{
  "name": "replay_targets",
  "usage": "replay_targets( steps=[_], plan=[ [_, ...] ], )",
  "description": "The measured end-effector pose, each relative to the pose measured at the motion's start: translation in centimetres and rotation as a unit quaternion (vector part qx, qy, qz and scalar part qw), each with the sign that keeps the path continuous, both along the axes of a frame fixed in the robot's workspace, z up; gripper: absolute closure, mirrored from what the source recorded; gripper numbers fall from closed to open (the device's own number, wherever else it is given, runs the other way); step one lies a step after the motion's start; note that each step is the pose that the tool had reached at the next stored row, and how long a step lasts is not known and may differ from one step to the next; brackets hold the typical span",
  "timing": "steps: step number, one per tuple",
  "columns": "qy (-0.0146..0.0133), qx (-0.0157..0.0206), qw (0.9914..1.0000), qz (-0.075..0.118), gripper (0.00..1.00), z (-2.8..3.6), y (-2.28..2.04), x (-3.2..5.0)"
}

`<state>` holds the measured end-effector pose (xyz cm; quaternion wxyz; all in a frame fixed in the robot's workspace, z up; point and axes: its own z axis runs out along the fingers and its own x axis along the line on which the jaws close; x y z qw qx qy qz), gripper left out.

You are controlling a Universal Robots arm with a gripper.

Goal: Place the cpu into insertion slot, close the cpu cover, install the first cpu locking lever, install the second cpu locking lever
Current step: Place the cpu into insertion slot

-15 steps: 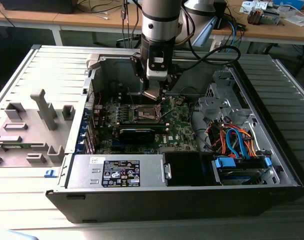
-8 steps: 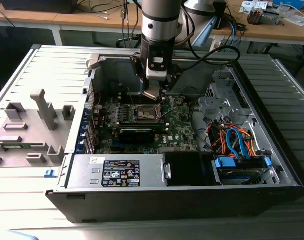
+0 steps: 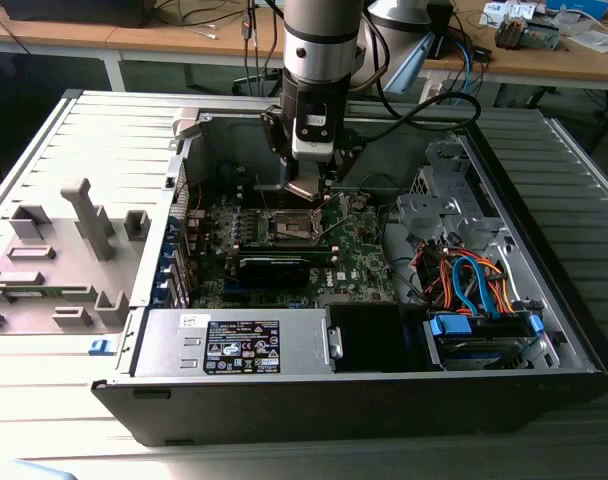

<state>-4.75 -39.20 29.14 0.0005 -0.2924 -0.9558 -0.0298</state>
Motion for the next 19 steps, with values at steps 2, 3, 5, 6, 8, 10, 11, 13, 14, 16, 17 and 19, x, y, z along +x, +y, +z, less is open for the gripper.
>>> replay_targets(
  steps=[2, 3, 5, 6, 8, 10, 11, 13, 14, 16, 17, 19],
  plan=[
    [0.0000, 0.0000, 1.00000, -0.001, 0.45, -0.01, 0.00, 0.00],
    [0.0000, 0.0000, 1.00000, -0.001, 0.45, -0.01, 0.00, 0.00],
    [0.0000, 0.0000, 1.00000, -0.002, 0.45, -0.02, 0.00, 0.00],
    [0.0000, 0.0000, 1.00000, -0.003, 0.45, -0.02, 0.00, 0.00],
    [0.0000, 0.0000, 0.99999, -0.004, 0.45, -0.03, 0.00, 0.00],
    [0.0000, 0.0000, 0.99999, -0.005, 0.45, -0.04, 0.00, 0.00],
    [0.0000, 0.0000, 0.99999, -0.005, 0.45, -0.04, 0.00, 0.00],
    [0.0000, 0.0000, 0.99998, -0.006, 0.45, -0.04, 0.00, 0.00],
    [0.0000, 0.0000, 0.99998, -0.007, 0.45, -0.05, 0.00, 0.00],
    [0.0000, 0.0000, 0.99997, -0.007, 0.45, -0.05, 0.00, 0.00],
    [0.0000, 0.0000, 0.99997, -0.008, 0.45, -0.06, 0.00, 0.00],
    [0.0000, 0.0000, 0.99996, -0.008, 0.45, -0.06, 0.00, 0.00]
  ],
)
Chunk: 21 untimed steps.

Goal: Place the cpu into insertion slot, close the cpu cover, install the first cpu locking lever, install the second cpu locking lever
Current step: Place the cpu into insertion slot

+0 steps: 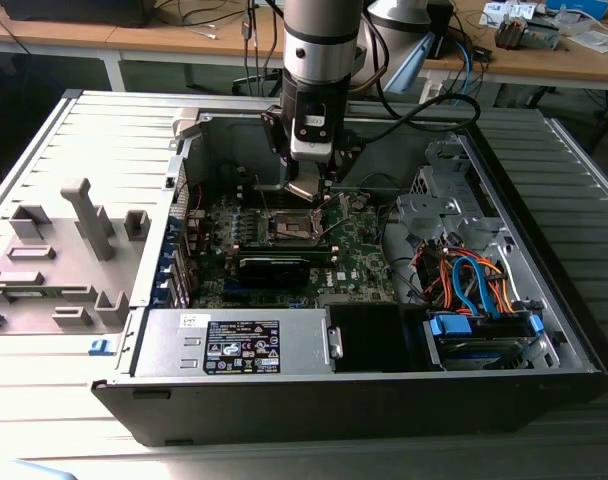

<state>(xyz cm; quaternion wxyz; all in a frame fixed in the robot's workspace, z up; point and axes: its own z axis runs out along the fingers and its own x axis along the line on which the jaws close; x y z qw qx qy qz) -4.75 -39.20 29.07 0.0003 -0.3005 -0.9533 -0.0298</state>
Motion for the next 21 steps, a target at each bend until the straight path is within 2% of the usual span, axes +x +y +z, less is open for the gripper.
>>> replay_targets(
  steps=[21],
  plan=[
    [0.0000, 0.0000, 0.99996, -0.009, 0.45, -0.09, 0.00, 0.00]
  ],
)
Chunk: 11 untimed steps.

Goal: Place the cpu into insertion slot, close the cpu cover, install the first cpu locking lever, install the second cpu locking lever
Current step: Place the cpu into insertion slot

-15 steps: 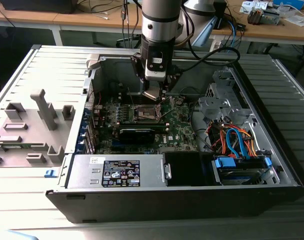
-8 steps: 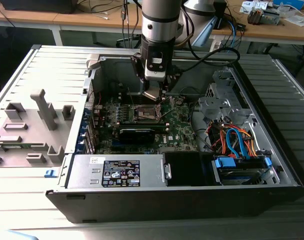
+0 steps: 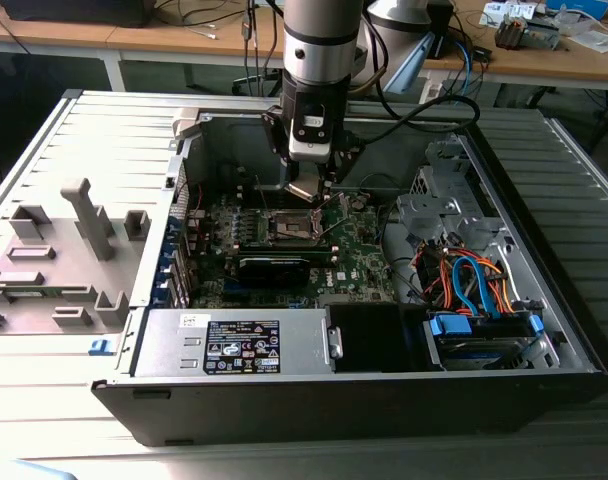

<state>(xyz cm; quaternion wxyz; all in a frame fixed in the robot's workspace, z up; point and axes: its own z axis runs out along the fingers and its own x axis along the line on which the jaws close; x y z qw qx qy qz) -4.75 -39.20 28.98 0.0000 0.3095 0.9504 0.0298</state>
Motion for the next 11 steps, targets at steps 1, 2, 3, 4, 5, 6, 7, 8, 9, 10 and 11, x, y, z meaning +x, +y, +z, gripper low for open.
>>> replay_targets(
  steps=[1, 2, 3, 4, 5, 6, 7, 8, 9, 10, 11],
  plan=[
    [0.0000, 0.0000, 1.00000, -0.001, 0.45, -0.01, 0.00, 0.00],
    [0.0000, 0.0000, 1.00000, -0.001, 0.45, -0.01, 0.00, 0.00],
    [0.0000, 0.0000, 1.00000, -0.002, 0.45, -0.01, 0.00, 0.00],
    [0.0000, 0.0000, 1.00000, -0.002, 0.45, -0.02, 0.00, 0.00],
    [0.0000, 0.0000, 1.00000, -0.003, 0.45, -0.02, 0.00, 0.00],
    [0.0000, 0.0000, 1.00000, -0.003, 0.45, -0.03, 0.00, 0.00],
    [0.0000, 0.0000, 0.99999, -0.003, 0.45, -0.03, 0.00, 0.00],
    [0.0000, 0.0000, 0.99999, -0.004, 0.45, -0.03, 0.00, 0.00],
    [0.0000, 0.0000, 0.99999, -0.004, 0.45, -0.03, 0.00, 0.00],
    [0.0000, 0.0000, 0.99999, -0.005, 0.45, -0.04, 0.00, 0.00],
    [0.0000, 0.0000, 0.99999, -0.005, 0.45, -0.05, 0.00, 0.00]
  ],
)
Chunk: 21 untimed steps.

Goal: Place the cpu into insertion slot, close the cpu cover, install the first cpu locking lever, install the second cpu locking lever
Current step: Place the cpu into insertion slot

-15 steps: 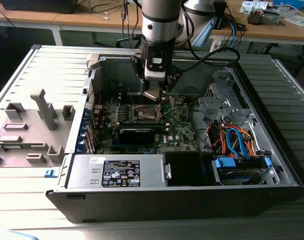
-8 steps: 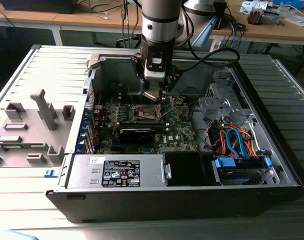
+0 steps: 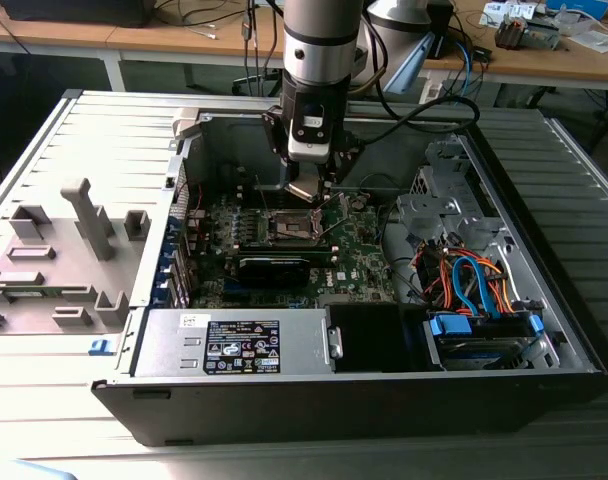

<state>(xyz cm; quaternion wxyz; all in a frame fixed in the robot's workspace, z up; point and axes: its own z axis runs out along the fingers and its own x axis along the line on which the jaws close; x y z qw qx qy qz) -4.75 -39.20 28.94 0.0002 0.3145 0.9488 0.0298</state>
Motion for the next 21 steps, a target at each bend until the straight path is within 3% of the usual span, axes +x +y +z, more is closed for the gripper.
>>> replay_targets(
  steps=[21],
  plan=[
    [0.0000, 0.0000, 0.99996, -0.009, 0.45, -0.11, 0.00, 0.00]
  ],
)
